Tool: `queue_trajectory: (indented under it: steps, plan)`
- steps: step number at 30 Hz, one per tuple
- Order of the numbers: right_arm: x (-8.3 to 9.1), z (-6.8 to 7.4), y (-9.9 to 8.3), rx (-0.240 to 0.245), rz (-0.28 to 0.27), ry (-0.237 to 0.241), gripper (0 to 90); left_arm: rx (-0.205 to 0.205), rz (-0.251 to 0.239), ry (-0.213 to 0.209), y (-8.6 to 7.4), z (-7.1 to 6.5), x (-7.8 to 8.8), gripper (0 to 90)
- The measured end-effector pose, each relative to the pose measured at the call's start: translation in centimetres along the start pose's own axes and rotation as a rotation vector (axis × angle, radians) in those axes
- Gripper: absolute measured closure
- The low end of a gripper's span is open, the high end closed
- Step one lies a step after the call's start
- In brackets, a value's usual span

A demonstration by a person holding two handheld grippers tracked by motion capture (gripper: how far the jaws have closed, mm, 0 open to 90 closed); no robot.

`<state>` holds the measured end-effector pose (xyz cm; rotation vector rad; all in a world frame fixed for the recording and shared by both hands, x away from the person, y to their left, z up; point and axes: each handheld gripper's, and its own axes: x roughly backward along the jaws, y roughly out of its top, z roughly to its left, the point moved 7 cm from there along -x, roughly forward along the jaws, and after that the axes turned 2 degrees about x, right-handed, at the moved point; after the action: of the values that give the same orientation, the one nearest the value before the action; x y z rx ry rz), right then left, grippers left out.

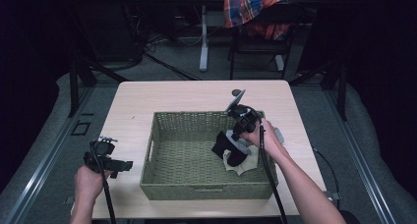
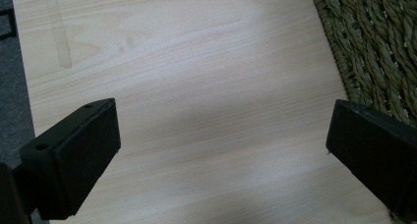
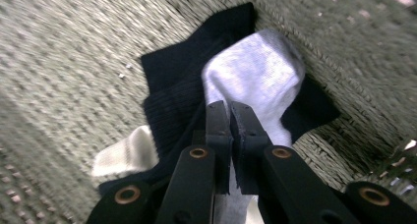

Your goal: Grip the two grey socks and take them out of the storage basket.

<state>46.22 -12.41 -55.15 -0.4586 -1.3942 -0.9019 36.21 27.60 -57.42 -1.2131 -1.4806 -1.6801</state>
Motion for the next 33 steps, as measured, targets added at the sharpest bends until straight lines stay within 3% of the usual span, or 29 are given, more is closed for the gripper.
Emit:
queue_trajectory:
  steps: [1,3,5,6,7,20,33]
  plan:
    - [0.7,-0.1,-0.1,0.023,0.022,0.0,88.0,-0.001,0.0,0.0,0.0,0.0,0.0,0.2]
    - [1.2,0.1,-0.1,0.018,-0.004,0.004,88.3,-0.002,0.002,-0.001,0.0,0.0,0.0,0.2]
    - [2.1,0.1,-0.2,0.046,0.011,-0.008,88.7,-0.002,0.001,0.0,0.0,0.0,0.0,0.2]
    - [2.3,0.3,-0.1,0.032,-0.016,-0.005,88.7,-0.001,0.001,0.001,0.0,0.0,0.0,0.2]
    - [2.7,0.3,-0.2,0.055,-0.004,-0.005,88.8,0.0,0.0,0.001,0.0,0.0,0.0,0.2]
    - [6.6,1.1,0.0,0.089,-0.075,-0.008,89.0,0.001,0.0,0.0,0.0,0.0,0.0,0.2]
    - [9.7,1.3,0.1,0.092,-0.14,-0.001,89.1,0.0,0.001,0.0,0.0,0.0,0.0,0.2]
